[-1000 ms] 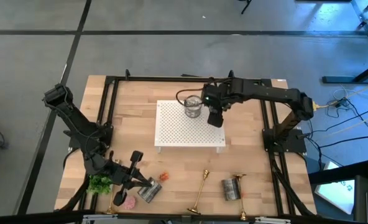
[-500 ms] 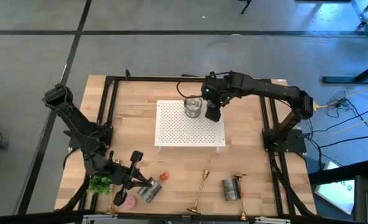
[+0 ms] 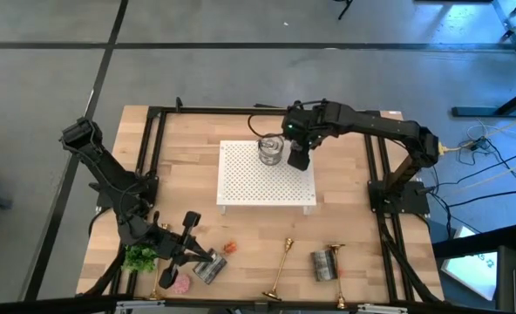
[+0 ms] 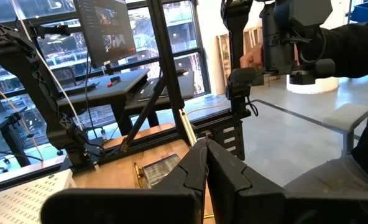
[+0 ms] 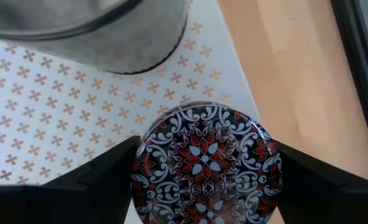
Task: Pick & Place candle stick holders
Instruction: Put the small black scented candle on the shelf
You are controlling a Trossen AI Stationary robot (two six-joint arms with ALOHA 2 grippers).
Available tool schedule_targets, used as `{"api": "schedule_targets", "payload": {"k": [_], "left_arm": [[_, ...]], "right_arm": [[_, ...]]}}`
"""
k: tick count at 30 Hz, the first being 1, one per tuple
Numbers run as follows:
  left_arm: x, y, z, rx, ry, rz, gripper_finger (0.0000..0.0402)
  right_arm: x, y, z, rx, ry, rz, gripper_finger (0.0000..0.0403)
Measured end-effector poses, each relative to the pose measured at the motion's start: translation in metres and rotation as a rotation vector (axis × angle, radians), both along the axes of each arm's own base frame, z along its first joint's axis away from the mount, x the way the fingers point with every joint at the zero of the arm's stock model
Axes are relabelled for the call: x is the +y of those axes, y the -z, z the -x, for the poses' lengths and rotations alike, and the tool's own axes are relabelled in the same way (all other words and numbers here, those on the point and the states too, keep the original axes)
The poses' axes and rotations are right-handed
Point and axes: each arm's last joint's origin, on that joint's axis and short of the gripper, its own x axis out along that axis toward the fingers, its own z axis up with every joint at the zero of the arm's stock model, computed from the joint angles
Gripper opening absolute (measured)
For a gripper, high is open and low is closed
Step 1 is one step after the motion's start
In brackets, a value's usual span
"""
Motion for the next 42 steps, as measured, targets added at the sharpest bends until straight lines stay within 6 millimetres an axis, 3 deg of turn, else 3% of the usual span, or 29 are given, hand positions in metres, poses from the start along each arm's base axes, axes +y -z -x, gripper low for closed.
{"api": "schedule_targets", "payload": {"k": [14, 42], "left_arm": [[0.000, 0.000, 0.000, 0.000, 0.000, -0.001, 0.0006], [0.000, 0.000, 0.000, 0.000, 0.000, -0.002, 0.0006]], "right_arm": [[0.003, 0.017, 0.002, 0.046, -0.003, -0.029, 0.0322], [0.003, 0.018, 0.002, 0.042, -0.013, -0.032, 0.0324]]}}
